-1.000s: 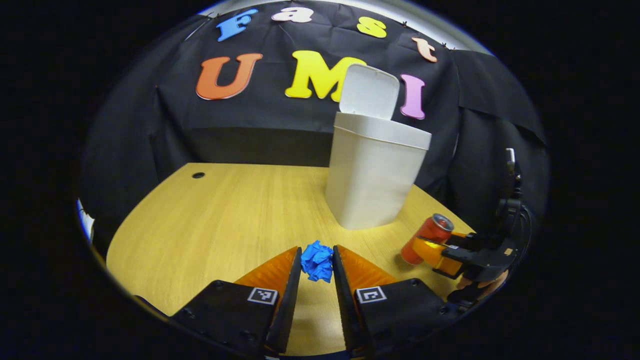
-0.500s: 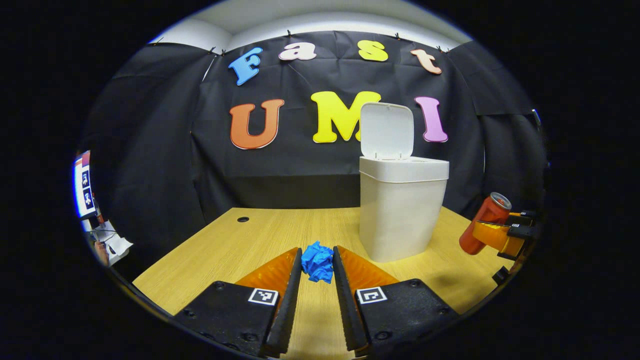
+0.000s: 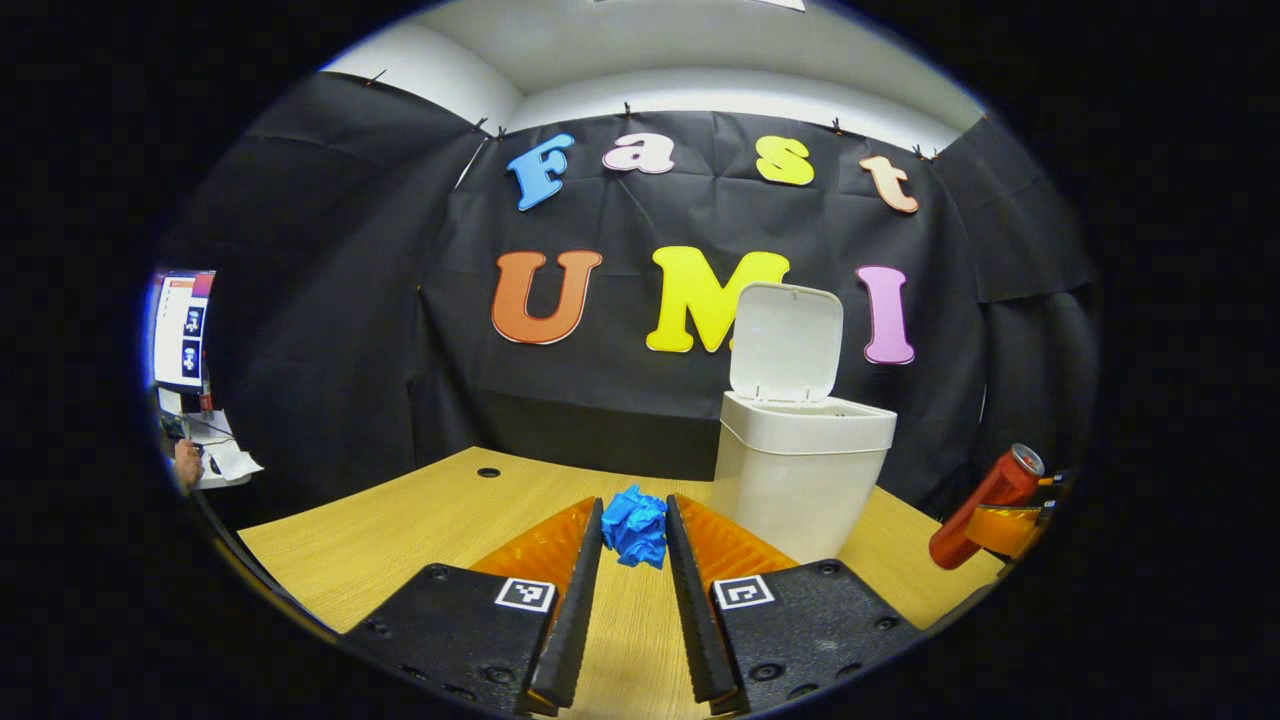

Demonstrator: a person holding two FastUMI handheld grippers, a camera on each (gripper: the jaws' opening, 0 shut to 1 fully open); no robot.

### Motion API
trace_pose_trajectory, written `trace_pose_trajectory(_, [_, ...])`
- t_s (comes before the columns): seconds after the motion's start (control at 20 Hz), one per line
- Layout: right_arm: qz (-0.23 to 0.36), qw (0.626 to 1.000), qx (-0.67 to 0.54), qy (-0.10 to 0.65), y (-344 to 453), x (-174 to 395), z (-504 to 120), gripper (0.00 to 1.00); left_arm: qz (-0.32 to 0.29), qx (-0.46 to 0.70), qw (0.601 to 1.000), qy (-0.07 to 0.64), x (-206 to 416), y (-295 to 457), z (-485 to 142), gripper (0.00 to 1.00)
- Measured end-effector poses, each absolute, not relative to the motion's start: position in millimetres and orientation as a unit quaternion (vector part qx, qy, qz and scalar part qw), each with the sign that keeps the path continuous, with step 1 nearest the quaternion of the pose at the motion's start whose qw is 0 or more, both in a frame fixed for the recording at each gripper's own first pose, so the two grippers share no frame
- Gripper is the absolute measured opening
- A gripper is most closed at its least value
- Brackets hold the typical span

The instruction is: Press the lid of the desktop garbage bin to open it, pick up the crumpled paper on the desktop and throw it into the bin, then pick up the pop can on the desktop and drop it into the bin, and finally close the garbage bin lid.

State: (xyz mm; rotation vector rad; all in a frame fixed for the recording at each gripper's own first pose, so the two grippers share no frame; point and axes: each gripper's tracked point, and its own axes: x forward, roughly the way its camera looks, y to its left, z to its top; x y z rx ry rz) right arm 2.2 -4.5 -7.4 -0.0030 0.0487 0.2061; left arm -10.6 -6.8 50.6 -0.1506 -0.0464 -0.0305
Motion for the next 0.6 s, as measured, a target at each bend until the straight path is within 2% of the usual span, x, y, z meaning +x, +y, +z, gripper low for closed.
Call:
trace_pose_trajectory(0.1, [0.097, 0.995, 0.008, 0.029, -16, 8, -9, 0.78, -0.022, -0.084, 0.996, -0.01, -10, -11, 53, 0.43])
trace_pose_trajectory(0.3, [0.129, 0.989, 0.042, 0.055, -18, 9, -15, 0.8, -0.024, -0.071, 0.997, -0.023, 5, -28, 77, 0.43])
trace_pose_trajectory(0.35, [0.128, 0.989, 0.049, 0.058, -22, 9, -15, 0.77, -0.025, -0.07, 0.997, -0.022, 8, -33, 81, 0.39])
trace_pose_trajectory(0.4, [0.125, 0.989, 0.051, 0.058, -26, 10, -14, 0.78, -0.029, -0.074, 0.997, -0.021, 10, -39, 85, 0.43])
trace_pose_trajectory(0.6, [0.14, 0.986, 0.07, 0.058, -22, 6, -9, 0.78, -0.045, -0.042, 0.997, -0.037, 36, -65, 115, 0.43])
